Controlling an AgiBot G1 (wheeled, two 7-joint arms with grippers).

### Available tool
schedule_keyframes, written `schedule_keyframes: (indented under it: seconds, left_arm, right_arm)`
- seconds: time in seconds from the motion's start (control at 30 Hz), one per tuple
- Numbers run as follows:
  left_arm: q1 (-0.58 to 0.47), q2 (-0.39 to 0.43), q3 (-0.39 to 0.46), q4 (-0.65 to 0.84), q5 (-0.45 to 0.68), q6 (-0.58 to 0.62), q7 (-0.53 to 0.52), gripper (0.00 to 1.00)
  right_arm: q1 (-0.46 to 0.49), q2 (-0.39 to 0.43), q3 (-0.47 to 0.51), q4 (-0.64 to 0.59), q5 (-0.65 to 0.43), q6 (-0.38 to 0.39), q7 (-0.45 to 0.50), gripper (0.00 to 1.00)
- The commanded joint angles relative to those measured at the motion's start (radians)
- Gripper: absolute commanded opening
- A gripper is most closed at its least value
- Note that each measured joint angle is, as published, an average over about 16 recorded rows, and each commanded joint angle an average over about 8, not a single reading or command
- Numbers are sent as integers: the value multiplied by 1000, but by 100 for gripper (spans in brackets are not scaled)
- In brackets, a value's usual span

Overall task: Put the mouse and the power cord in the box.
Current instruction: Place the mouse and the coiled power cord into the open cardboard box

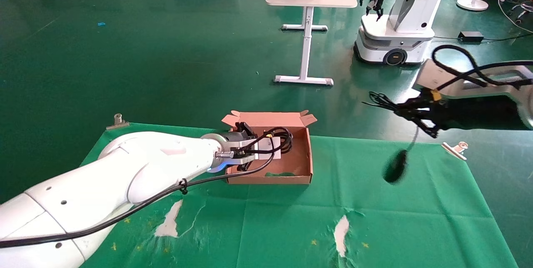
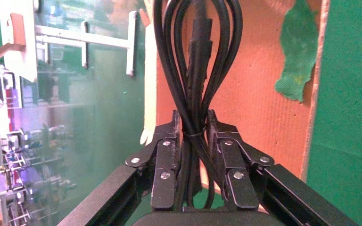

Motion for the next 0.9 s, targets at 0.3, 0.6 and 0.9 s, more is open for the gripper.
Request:
schedule_keyframes:
  seconds: [0.3,0.6,0.9]
  left_arm:
    - [-40,-3,113,14,-51,-38,-78,100]
    - [-112,-28,134,135,-95,-23,-124,100]
    - [-153,-145,144,190,-90,64,-132,100]
  right_arm:
    - [-4,-25,1,-5,12,12,-2,0]
    - [0,-52,1,17,36,4,-8,0]
    - [26,-200,-32,-14,4,99,-107,0]
